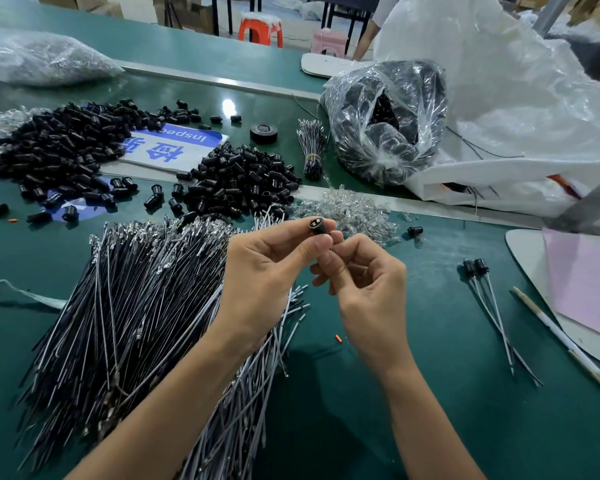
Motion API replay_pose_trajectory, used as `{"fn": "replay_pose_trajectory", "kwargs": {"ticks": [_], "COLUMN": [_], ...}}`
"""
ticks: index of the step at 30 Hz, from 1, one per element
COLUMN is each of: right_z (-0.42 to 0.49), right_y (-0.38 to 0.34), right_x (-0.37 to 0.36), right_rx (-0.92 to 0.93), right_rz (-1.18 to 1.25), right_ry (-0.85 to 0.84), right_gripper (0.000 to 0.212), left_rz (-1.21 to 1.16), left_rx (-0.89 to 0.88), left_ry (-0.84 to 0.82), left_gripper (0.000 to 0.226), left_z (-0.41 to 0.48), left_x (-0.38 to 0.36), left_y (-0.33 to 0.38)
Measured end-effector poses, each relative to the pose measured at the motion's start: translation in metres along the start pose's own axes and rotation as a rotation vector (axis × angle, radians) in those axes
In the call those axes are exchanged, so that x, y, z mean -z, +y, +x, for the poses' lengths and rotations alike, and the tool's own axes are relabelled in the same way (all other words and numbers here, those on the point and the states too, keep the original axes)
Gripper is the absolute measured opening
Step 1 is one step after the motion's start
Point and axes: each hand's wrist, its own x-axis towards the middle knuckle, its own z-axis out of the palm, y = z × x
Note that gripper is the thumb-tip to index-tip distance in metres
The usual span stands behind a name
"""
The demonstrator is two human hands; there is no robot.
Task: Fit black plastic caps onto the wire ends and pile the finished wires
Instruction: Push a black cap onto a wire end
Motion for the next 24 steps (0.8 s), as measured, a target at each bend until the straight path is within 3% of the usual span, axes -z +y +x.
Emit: {"fn": "replay_pose_trajectory", "kwargs": {"ticks": [17, 21, 24], "right_z": [-0.0033, -0.0038, -0.0032], "right_y": [0.0016, 0.0016, 0.0003], "right_x": [-0.0046, -0.0009, 0.0028], "right_rx": [0.106, 0.093, 0.095], "right_rz": [-0.174, -0.103, -0.002], "right_ry": [0.006, 0.004, 0.007], "right_gripper": [0.033, 0.028, 0.012], "left_rz": [0.058, 0.117, 0.141], "left_rx": [-0.044, -0.087, -0.126], "left_ry": [-0.015, -0.069, -0.107], "left_gripper": [0.017, 0.018, 0.019], "left_z": [-0.0012, -0.0005, -0.0001], "left_x": [0.0058, 0.0056, 0.0055], "left_y": [-0.0006, 0.0023, 0.0051]}}
